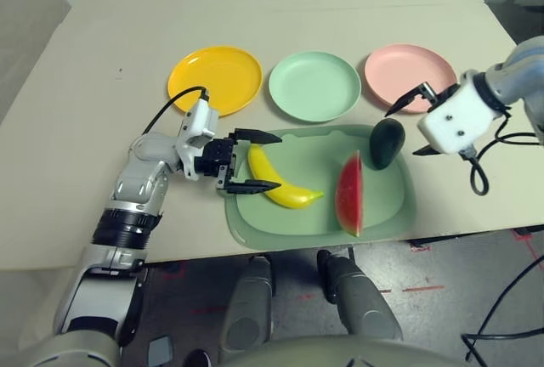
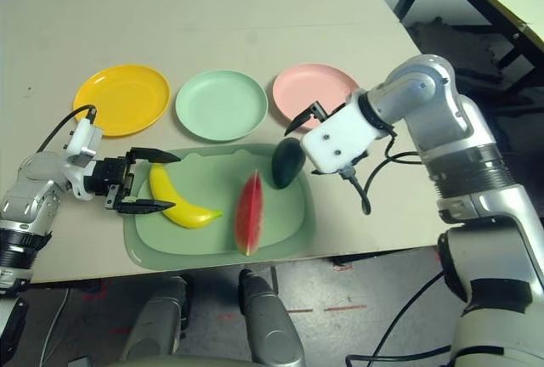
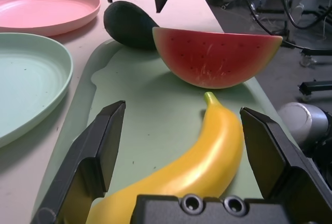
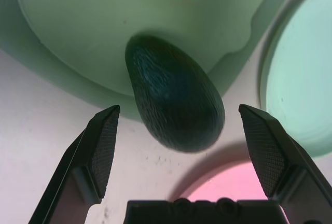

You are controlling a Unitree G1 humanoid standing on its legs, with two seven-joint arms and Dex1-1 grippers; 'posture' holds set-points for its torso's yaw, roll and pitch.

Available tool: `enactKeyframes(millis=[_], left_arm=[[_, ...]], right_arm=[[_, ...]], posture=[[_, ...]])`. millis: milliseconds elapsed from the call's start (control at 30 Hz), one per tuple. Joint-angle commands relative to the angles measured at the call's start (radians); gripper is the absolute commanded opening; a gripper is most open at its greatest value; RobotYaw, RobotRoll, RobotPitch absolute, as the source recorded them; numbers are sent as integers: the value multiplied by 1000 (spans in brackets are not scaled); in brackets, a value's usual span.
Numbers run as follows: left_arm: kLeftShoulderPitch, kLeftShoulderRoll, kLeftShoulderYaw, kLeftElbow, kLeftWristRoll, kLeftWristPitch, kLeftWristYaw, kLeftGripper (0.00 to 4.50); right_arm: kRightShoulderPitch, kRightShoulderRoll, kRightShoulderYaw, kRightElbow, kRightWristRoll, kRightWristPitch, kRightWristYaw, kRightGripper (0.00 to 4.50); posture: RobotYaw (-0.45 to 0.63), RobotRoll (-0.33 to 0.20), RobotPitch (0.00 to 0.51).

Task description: Place the fruits into color-matched plates.

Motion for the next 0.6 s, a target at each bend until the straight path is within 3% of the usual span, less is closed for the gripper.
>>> enactKeyframes(millis=[33,400,500,600], left_arm=[[21,6,-9,-25,10,-7,0,4500],[66,20,-8,-72,8,-7,0,4500],[70,19,-8,-80,7,-6,3,4500],[59,18,-6,-71,8,-14,2,4500]], right_arm=[[-8,18,24,23,-28,-24,-7,4466],[14,54,41,107,-100,-75,-73,4466],[19,59,39,105,-95,-64,-77,4153],[21,62,36,97,-89,-49,-76,3098]], posture=[[-22,0,245],[-11,0,251],[-12,0,250],[-14,0,249]])
